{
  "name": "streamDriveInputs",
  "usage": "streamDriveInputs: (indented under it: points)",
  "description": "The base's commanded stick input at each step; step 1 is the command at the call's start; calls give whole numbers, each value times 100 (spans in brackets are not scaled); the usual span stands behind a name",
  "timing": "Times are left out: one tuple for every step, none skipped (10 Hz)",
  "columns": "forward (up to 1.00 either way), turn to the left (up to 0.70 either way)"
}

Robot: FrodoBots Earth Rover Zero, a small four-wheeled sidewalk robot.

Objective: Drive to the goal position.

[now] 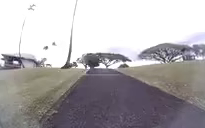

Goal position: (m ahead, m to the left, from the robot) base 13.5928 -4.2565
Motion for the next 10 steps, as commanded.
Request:
streamDriveInputs:
  points:
    - [84,0]
    - [84,0]
    - [84,0]
    - [84,0]
    - [84,0]
    - [84,0]
    - [84,0]
    - [84,0]
    - [84,0]
    - [84,0]
